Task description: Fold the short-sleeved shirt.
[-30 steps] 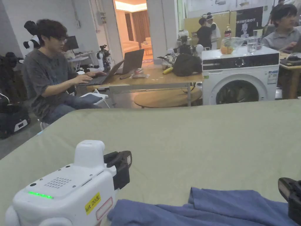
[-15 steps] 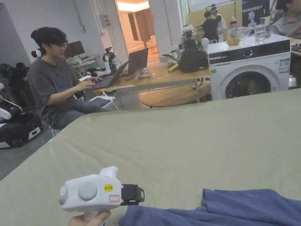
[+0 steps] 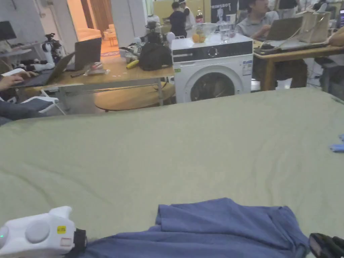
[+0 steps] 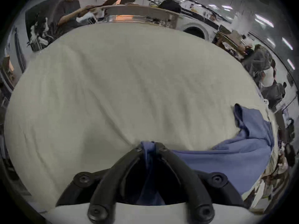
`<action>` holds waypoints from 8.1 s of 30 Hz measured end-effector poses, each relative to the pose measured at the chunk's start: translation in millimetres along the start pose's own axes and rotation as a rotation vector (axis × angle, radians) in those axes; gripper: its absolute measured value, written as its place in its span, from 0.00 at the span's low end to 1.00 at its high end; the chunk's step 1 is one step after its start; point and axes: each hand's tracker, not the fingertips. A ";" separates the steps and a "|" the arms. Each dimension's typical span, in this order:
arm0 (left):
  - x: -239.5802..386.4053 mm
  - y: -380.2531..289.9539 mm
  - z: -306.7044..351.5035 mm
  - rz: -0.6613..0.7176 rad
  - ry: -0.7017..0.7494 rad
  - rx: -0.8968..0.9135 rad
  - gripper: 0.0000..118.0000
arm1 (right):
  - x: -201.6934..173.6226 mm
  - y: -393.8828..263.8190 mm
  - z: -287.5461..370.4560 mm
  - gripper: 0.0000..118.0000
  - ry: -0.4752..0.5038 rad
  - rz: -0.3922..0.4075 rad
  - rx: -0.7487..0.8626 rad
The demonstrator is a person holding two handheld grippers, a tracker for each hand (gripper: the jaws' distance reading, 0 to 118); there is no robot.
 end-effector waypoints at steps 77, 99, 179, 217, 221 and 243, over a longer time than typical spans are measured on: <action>-21.2 -78.5 126.0 0.117 -0.231 0.526 0.04 | 3.7 66.7 -130.9 0.05 0.052 0.045 -0.150; 33.8 -125.7 210.3 -0.052 -0.105 0.780 0.82 | -9.7 49.4 1.5 0.61 0.111 0.159 0.155; 9.7 -127.9 227.6 0.125 -0.160 0.718 0.03 | -1.0 229.7 -84.0 0.01 0.059 0.372 -0.036; 37.4 325.1 287.1 -0.057 0.131 1.025 0.02 | -112.4 561.4 -113.9 0.00 -0.122 0.174 0.499; 38.9 349.0 256.4 -0.038 0.141 1.009 0.02 | -113.7 576.4 -148.9 0.00 -0.136 0.189 0.487; 3.7 64.2 117.2 0.173 -0.117 0.712 0.01 | -25.3 262.7 -88.5 0.00 0.067 0.172 0.195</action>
